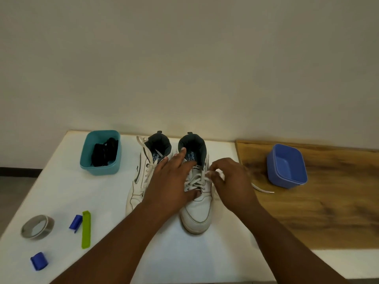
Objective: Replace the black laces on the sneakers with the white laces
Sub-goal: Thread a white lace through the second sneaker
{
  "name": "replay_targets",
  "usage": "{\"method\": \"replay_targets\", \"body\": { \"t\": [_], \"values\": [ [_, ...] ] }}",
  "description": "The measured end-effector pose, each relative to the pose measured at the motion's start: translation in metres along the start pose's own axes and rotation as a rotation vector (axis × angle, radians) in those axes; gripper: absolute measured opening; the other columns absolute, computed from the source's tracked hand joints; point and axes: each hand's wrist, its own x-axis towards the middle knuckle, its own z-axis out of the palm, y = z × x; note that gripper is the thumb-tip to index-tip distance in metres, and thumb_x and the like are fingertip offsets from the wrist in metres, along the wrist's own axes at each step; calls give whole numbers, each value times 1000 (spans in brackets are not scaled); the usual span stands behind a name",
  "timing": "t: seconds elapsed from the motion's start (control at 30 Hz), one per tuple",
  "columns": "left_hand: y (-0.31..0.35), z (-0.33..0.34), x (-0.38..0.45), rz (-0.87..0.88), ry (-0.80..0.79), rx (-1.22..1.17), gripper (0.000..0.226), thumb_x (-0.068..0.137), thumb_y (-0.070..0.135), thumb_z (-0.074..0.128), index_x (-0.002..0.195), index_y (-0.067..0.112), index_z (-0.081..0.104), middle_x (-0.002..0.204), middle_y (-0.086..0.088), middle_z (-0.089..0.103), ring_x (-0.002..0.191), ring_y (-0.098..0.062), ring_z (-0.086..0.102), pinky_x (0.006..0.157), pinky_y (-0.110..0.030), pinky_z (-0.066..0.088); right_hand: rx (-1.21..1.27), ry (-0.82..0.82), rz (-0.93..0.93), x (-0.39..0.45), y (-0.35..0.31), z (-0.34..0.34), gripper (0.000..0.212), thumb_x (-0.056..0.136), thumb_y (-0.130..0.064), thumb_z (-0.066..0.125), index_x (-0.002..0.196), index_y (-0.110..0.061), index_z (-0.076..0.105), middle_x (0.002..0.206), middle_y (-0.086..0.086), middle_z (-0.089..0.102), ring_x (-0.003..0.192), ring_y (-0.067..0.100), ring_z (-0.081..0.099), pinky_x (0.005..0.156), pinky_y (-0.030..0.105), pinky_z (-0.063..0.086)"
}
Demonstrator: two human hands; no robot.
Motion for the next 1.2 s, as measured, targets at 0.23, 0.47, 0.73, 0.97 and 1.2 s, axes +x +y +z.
{"method": "replay_targets", "body": {
  "t": [0.23, 0.47, 0.73, 0.97, 1.2],
  "values": [
    [3, -4, -1, 1, -8, 29, 78, 81, 65, 66, 148, 38, 38, 168, 3, 7, 152, -11, 16, 122, -33, -2, 310, 569, 335, 11, 4, -32, 5, 98, -20, 66, 94, -16, 67, 98, -2, 61, 92, 13, 57, 89, 27, 50],
    [1, -3, -2, -21, -11, 14, 83, 78, 67, 68, 149, 36, 36, 168, 2, 8, 152, -13, 17, 123, -34, 0, 102, 245, 345, 9, -5, -23, 41, 87, -33, 77, 121, -26, 55, 120, 3, 47, 100, 15, 49, 89, 33, 43],
    [5, -4, -2, -65, -23, 14, 89, 79, 66, 68, 153, 37, 28, 168, 0, 3, 153, -19, 9, 119, -30, -6, -465, -341, 181, -8, 1, -28, 13, 97, -35, 59, 99, -27, 69, 85, -9, 64, 70, 7, 59, 61, 23, 51],
    [16, -12, -4, 58, 150, -307, 50, 93, 37, 62, 141, 36, 48, 156, 10, 36, 141, -10, 36, 116, -34, 33, 590, 513, 296, 6, -29, -57, 33, 108, -37, 45, 91, -14, 61, 68, 5, 61, 60, 23, 57, 54, 40, 49],
    [33, -48, -1, -379, -183, -1274, 62, 92, 65, 35, 108, 20, 75, 102, -4, 77, 101, -19, 72, 94, -38, 54, 373, -305, -407, -14, -61, -36, 7, 91, -13, 65, 94, -18, 69, 94, -7, 66, 86, 13, 62, 72, 33, 52]
  ]
}}
